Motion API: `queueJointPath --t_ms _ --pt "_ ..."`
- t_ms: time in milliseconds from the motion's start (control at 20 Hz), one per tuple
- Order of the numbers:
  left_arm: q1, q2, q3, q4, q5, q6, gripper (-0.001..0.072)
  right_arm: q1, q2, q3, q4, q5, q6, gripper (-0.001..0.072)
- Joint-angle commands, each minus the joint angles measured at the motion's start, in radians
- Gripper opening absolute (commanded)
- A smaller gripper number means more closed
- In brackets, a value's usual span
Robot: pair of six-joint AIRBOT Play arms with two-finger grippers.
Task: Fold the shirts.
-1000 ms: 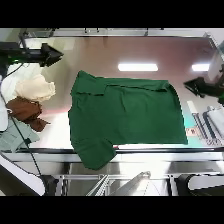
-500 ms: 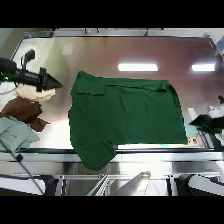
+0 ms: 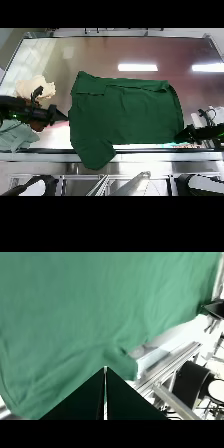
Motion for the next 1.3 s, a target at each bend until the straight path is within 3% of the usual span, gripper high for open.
queueJointPath --t_ms 0,50,300,400,550,700,950,1100,1150,1200,1250 --pt "0.002 0.137 -0.167 0.037 -0.041 -0.056 0.0108 0.013 -0.032 -0.006 0.109 -0.05 -0.04 0.0028" --pt "0.002 0.178 -0.209 0.065 -0.041 -0.08 0.0277 0.013 -0.032 -0.004 0.109 -0.042 -0.039 0.0021" --pt "0.001 0.391 -0.405 0.1 -0.06 -0.166 0.0285 0.013 -0.03 -0.001 0.109 -0.027 -0.02 0.002" --pt "0.0 0.451 -0.458 0.098 -0.065 -0.184 0.0342 0.013 -0.03 -0.001 0.118 -0.027 -0.02 0.002" --pt "0.0 0.522 -0.522 0.099 -0.067 -0.228 0.0342 0.013 -0.03 -0.001 0.118 -0.028 -0.02 0.002" --pt "0.0 0.57 -0.59 0.098 -0.148 -0.288 0.0342 0.013 -0.03 0.0 0.126 -0.029 -0.021 0.002" --pt "0.0 0.472 -0.651 0.069 -0.277 -0.278 0.0343 0.013 -0.03 0.0 0.128 -0.032 -0.021 0.002" --pt "0.0 0.334 -0.648 0.041 -0.335 -0.201 0.0343 0.013 -0.03 0.0 0.129 -0.035 -0.021 0.0021" --pt "0.0 0.29 -0.648 -0.021 -0.36 -0.138 0.038 0.013 -0.03 0.0 0.134 -0.035 -0.022 0.002" --pt "0.0 0.25 -0.648 -0.104 -0.377 -0.085 0.0568 0.013 -0.03 0.0 0.14 -0.035 -0.024 0.002" --pt "0.0 0.209 -0.648 -0.18 -0.392 -0.031 0.0679 0.013 -0.03 0.0 0.14 -0.035 -0.024 0.002"
